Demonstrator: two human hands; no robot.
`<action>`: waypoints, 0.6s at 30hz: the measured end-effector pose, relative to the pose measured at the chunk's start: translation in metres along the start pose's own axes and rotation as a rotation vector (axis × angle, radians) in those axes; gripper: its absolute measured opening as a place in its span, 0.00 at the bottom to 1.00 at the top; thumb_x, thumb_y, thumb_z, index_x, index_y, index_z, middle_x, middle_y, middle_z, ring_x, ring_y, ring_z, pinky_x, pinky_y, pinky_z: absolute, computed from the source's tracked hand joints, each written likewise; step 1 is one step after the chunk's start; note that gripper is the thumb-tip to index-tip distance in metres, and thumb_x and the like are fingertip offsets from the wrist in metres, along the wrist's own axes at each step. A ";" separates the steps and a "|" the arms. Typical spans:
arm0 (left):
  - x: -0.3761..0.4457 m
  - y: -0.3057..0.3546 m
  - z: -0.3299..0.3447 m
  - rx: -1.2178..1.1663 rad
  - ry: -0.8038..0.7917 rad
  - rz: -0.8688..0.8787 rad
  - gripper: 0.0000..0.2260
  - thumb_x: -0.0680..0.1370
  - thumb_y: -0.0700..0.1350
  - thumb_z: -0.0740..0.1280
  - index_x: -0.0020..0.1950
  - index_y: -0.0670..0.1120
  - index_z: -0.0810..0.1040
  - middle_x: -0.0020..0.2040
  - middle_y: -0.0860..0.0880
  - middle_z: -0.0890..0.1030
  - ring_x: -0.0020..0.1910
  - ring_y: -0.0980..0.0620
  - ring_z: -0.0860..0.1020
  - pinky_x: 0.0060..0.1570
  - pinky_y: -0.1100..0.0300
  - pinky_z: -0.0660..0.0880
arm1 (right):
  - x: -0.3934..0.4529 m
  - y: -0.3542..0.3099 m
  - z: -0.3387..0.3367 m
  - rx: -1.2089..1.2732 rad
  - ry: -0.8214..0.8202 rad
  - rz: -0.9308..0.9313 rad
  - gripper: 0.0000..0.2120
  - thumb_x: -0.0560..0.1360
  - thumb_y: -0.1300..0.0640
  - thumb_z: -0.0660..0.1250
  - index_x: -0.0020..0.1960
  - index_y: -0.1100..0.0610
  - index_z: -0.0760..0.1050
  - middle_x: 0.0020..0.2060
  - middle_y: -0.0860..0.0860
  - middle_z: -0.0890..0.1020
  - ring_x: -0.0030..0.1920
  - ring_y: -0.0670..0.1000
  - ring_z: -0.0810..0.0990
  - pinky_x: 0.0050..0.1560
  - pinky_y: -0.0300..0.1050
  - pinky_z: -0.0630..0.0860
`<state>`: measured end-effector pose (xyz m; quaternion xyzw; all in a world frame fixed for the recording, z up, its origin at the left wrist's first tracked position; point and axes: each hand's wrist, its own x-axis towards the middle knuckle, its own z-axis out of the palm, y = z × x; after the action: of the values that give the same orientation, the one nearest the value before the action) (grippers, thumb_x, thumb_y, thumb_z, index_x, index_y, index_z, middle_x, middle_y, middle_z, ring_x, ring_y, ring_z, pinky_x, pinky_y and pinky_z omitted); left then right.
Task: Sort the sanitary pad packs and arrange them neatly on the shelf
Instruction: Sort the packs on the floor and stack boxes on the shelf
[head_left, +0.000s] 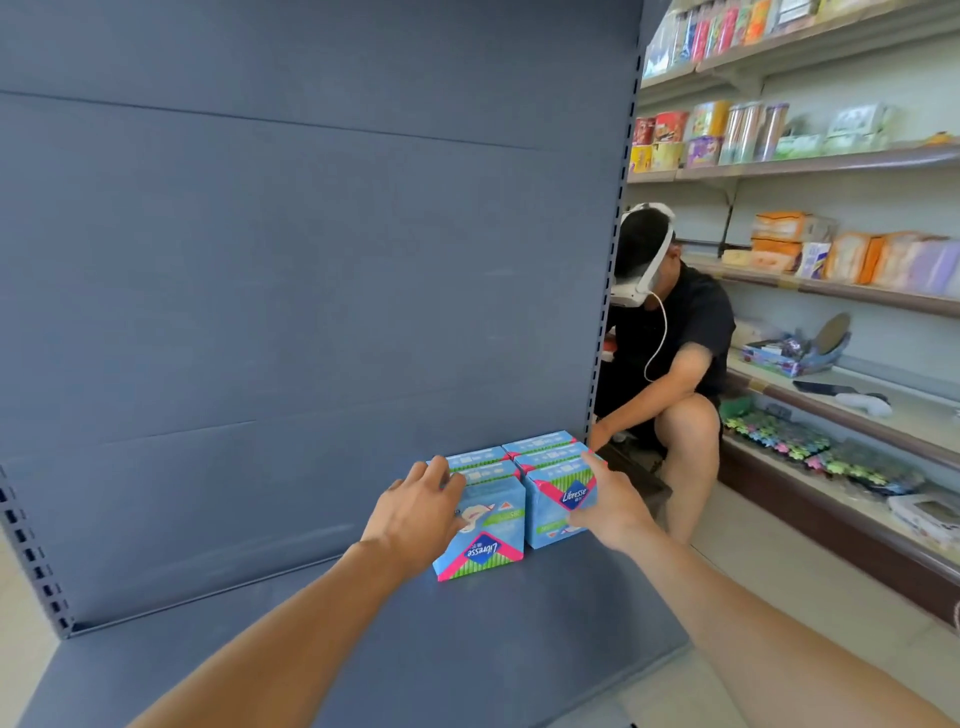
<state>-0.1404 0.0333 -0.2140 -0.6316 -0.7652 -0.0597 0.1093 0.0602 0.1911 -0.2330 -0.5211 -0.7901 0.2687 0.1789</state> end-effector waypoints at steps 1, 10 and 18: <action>0.001 0.000 0.000 -0.004 0.002 -0.005 0.18 0.82 0.54 0.59 0.68 0.48 0.67 0.65 0.49 0.67 0.64 0.49 0.68 0.53 0.55 0.72 | 0.002 0.001 0.000 -0.034 -0.001 0.015 0.44 0.71 0.55 0.76 0.78 0.47 0.53 0.64 0.56 0.68 0.64 0.55 0.73 0.58 0.46 0.75; 0.010 -0.012 0.005 -0.061 -0.116 0.071 0.21 0.80 0.55 0.62 0.70 0.49 0.66 0.63 0.50 0.70 0.64 0.48 0.66 0.56 0.50 0.75 | 0.004 0.013 -0.001 0.079 -0.003 -0.069 0.22 0.69 0.63 0.76 0.53 0.51 0.67 0.51 0.53 0.74 0.50 0.51 0.76 0.41 0.41 0.72; -0.012 -0.022 -0.001 -0.510 -0.026 -0.285 0.15 0.76 0.50 0.68 0.60 0.45 0.73 0.53 0.49 0.77 0.54 0.47 0.74 0.45 0.56 0.73 | -0.057 0.024 -0.019 0.614 -0.058 0.023 0.18 0.68 0.63 0.78 0.47 0.59 0.69 0.43 0.55 0.83 0.39 0.49 0.82 0.37 0.42 0.77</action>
<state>-0.1603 0.0175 -0.2150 -0.5255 -0.8079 -0.2566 -0.0723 0.1106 0.1504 -0.2331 -0.4437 -0.6708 0.5115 0.3023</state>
